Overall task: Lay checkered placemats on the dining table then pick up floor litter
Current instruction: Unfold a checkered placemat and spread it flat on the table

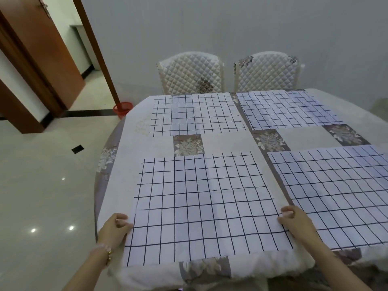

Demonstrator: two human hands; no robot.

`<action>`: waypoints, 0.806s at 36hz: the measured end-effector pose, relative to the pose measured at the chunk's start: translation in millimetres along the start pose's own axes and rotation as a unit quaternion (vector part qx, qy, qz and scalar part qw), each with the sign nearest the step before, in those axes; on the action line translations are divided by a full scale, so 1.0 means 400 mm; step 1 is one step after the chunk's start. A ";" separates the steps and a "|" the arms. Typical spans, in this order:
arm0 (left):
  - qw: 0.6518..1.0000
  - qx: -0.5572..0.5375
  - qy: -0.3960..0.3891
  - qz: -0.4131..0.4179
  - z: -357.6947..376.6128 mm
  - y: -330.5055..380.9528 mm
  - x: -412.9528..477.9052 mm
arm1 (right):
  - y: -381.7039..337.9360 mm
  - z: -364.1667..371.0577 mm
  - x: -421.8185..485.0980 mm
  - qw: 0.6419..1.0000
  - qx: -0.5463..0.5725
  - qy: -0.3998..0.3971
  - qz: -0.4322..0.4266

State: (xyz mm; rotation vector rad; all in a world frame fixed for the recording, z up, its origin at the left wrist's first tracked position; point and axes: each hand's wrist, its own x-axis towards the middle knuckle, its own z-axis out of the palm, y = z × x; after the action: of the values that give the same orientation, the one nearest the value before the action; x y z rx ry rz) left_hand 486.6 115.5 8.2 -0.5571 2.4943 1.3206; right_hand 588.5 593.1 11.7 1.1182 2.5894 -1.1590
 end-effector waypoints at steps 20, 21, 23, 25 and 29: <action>0.842 0.348 -0.096 0.400 0.252 0.068 -0.148 | -0.272 0.172 0.097 0.930 -0.220 -0.094 -0.279; 0.825 0.368 -0.093 0.418 0.245 0.064 -0.149 | -0.269 0.177 0.105 0.925 -0.241 -0.111 -0.273; 0.807 0.404 -0.096 0.421 0.231 0.065 -0.161 | -0.257 0.185 0.119 0.917 -0.275 -0.124 -0.261; 0.803 0.418 -0.128 0.405 0.226 0.053 -0.165 | -0.246 0.190 0.128 0.911 -0.301 -0.122 -0.256; 0.790 0.455 -0.110 0.395 0.218 0.047 -0.174 | -0.251 0.201 0.132 0.916 -0.300 -0.114 -0.241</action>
State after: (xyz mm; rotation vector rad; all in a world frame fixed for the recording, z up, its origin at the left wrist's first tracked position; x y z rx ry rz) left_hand 544.5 212.6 1.8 0.8788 2.7905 0.1220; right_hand 468.1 525.3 -2.7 0.2126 2.7857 -0.4177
